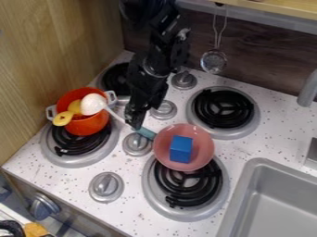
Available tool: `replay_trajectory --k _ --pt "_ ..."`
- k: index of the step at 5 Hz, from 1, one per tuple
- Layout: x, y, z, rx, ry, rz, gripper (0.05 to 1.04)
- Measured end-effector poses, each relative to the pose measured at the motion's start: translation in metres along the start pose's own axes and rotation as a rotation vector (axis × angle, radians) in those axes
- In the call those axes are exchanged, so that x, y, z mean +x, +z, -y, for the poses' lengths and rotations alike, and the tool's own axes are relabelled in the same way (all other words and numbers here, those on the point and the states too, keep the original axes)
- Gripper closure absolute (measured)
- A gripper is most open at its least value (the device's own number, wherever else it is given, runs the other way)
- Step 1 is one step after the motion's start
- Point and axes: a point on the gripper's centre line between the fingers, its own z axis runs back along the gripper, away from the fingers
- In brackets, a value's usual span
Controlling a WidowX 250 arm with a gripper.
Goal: Move the ladle to the upper left burner
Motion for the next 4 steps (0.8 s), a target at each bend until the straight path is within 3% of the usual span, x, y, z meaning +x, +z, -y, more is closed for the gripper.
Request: replay_trajectory --k 1,2,4 --pt "0.002 -0.012 -0.001 0.051 0.023 -0.012 0.083" --pt "0.005 -0.019 0.004 0.019 0.064 -0.027 0.083" --pt "0.008 -0.033 0.001 0.002 0.096 -0.033 0.083"
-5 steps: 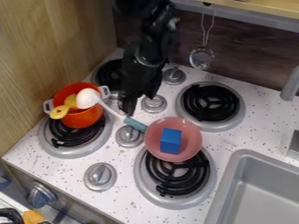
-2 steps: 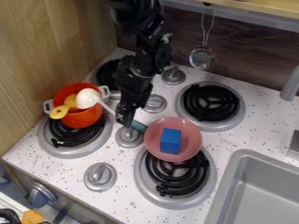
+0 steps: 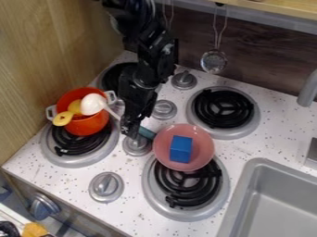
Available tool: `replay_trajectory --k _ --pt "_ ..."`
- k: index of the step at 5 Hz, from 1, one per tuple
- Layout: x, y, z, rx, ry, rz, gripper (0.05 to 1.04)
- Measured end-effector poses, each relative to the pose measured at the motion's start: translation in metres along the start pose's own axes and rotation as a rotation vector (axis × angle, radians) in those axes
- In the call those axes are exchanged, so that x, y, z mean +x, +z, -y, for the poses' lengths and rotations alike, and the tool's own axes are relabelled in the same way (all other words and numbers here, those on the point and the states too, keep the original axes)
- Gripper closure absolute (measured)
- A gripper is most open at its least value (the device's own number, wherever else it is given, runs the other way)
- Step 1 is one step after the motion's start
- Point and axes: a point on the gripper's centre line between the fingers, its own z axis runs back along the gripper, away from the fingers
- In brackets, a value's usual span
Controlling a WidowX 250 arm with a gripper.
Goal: Move the ladle to the upper left burner
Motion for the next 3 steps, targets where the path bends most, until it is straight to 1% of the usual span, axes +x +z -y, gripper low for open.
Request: replay_trajectory --k 1,2,3 --pt "0.0044 -0.0083 -0.0025 -0.006 0.012 0.01 0.083" --pt "0.0074 -0.0106 -0.0014 -0.023 0.025 0.012 0.083" --pt "0.01 -0.0161 -0.0045 -0.006 0.039 0.015 0.083"
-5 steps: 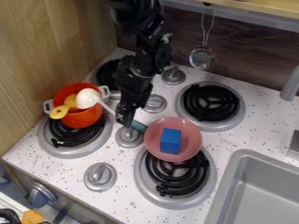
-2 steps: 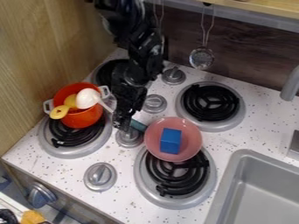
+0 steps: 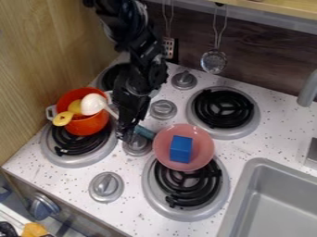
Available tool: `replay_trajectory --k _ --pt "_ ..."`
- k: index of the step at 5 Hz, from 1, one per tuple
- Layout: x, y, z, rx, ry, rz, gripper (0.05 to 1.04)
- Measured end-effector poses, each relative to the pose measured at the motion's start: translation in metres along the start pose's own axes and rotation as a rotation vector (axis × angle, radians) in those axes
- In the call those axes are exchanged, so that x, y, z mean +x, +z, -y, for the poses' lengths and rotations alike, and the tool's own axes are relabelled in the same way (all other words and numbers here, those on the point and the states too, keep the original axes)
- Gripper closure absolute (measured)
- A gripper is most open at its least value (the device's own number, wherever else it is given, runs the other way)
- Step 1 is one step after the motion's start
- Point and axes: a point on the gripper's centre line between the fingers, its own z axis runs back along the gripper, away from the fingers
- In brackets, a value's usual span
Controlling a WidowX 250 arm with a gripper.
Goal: Move the ladle to the upper left burner
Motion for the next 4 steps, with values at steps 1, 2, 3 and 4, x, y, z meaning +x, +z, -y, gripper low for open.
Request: replay_trajectory --k 1,2,3,4 --pt "0.0014 -0.0022 0.0025 -0.017 0.003 0.013 0.137" --pt "0.0014 -0.0074 0.0008 -0.009 0.012 0.015 0.42" --pt "0.0024 -0.0086 -0.0021 0.001 0.011 0.023 0.722" --pt "0.0034 -0.0083 -0.0035 0.012 0.013 0.029 0.851"
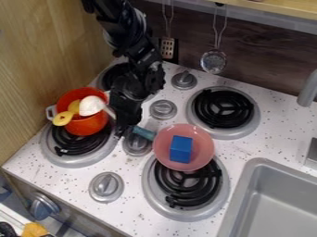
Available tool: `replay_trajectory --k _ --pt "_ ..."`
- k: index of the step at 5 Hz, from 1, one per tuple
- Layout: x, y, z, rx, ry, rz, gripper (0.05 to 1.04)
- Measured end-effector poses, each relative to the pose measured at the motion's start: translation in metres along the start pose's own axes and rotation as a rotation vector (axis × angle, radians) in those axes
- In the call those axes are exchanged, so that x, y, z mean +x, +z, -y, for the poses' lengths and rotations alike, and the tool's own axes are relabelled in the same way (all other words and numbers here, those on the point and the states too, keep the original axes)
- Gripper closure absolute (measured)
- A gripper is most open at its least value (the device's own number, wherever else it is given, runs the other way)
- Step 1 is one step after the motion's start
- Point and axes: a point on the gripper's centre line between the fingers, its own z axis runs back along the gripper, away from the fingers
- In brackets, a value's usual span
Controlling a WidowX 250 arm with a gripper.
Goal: Move the ladle to the upper left burner
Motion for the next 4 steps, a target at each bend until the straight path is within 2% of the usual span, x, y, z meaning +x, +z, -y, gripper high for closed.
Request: replay_trajectory --k 2,4 --pt "0.002 0.003 -0.001 -0.006 -0.019 0.019 0.854" --pt "0.008 0.02 -0.003 0.01 -0.043 0.067 0.854"
